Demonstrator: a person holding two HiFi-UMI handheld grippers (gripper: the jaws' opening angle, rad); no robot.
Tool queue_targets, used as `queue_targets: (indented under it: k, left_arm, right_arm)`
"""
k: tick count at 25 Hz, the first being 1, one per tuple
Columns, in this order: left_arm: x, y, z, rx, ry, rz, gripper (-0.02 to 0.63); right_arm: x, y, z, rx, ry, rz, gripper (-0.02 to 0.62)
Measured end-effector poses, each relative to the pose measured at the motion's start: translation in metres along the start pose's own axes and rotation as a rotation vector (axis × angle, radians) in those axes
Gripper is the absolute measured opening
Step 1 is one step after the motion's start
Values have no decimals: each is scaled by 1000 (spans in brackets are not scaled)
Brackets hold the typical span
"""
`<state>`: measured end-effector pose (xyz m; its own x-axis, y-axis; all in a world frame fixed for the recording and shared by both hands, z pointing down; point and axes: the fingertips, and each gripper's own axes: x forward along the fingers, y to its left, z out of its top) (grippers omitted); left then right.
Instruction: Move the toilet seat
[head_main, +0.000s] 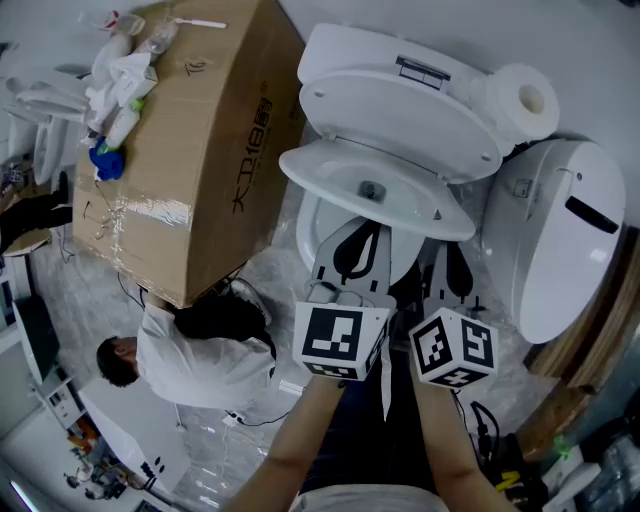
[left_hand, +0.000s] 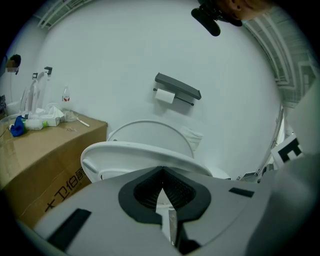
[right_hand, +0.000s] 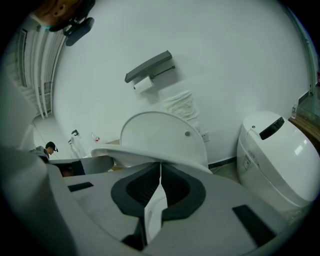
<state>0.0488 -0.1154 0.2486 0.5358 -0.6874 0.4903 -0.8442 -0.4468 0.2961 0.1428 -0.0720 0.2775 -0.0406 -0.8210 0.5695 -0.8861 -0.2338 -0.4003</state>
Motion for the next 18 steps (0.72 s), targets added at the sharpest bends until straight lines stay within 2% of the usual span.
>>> queue_targets:
  k: [18]
  left_arm:
    - [43, -4, 38, 11, -29, 9, 14]
  right_arm:
    - [31, -7, 42, 5, -28, 15, 25]
